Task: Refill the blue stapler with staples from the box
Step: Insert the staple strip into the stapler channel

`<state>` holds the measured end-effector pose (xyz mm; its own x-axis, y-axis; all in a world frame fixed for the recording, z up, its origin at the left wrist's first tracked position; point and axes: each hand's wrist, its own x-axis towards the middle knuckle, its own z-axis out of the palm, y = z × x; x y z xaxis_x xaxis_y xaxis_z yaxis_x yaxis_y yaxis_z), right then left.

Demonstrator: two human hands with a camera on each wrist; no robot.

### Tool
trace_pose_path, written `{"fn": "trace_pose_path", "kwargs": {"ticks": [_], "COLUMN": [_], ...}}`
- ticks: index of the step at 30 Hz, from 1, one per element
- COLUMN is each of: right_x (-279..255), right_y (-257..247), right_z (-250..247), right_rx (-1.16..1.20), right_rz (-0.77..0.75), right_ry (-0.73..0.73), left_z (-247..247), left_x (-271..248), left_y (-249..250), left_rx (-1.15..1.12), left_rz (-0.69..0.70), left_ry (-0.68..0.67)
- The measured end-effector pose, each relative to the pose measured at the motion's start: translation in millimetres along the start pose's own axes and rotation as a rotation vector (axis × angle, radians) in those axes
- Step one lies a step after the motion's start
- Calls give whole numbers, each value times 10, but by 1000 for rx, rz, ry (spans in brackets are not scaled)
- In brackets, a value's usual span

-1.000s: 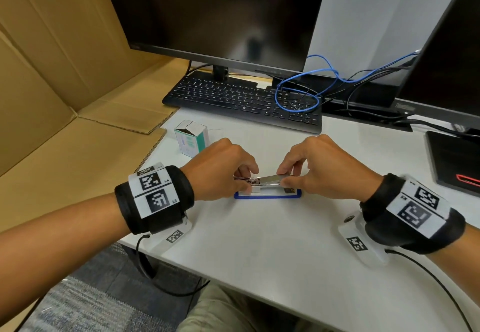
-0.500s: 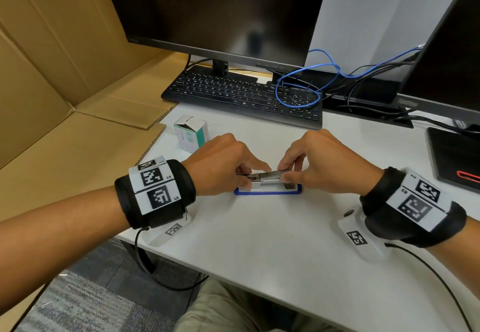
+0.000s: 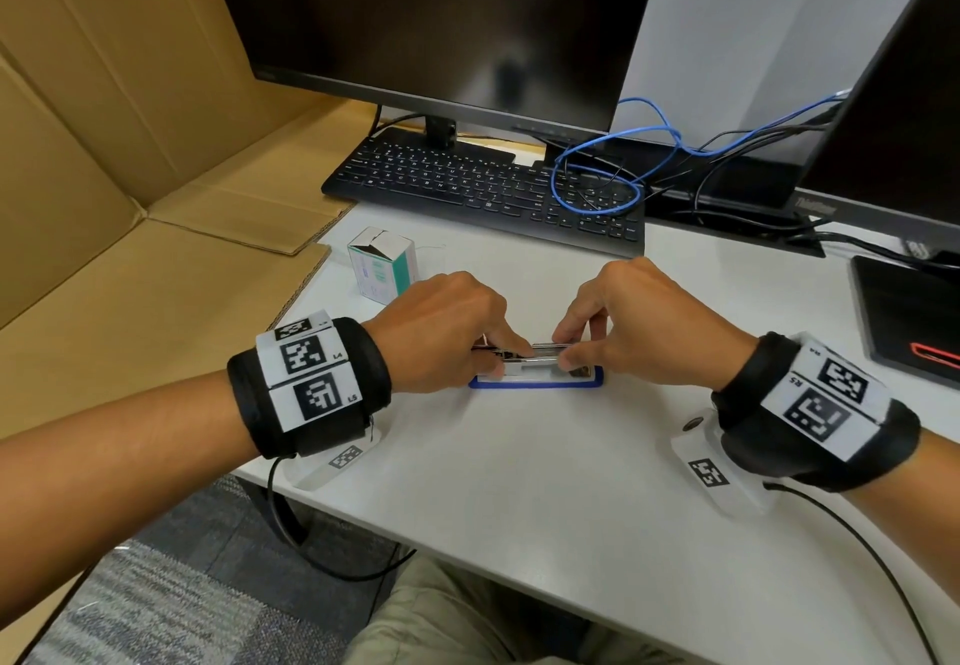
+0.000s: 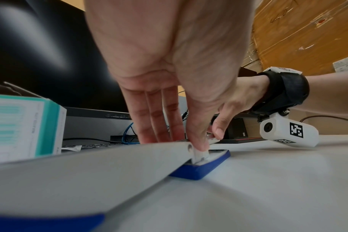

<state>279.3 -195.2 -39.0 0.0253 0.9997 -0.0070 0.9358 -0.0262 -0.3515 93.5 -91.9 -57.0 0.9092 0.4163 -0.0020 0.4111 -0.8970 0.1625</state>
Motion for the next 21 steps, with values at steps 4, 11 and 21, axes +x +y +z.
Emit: {"fn": "trace_pose_path", "kwargs": {"ticks": [4,11,21], "right_x": [-11,7,-39], "right_y": [-22,-70,82], "right_z": [34,101,-83], "right_rx": [-10,-72,-143], "right_rz": [-32,-132,-97], "right_ry": [4,-12,-131], "left_z": [-1,-57,-92], "left_x": [-7,-22,-25], "left_y": [-1,39,73], "left_rx": [6,1,-107], "left_rz": [3,13,-95], "left_ry": [-1,-13,-42]}}
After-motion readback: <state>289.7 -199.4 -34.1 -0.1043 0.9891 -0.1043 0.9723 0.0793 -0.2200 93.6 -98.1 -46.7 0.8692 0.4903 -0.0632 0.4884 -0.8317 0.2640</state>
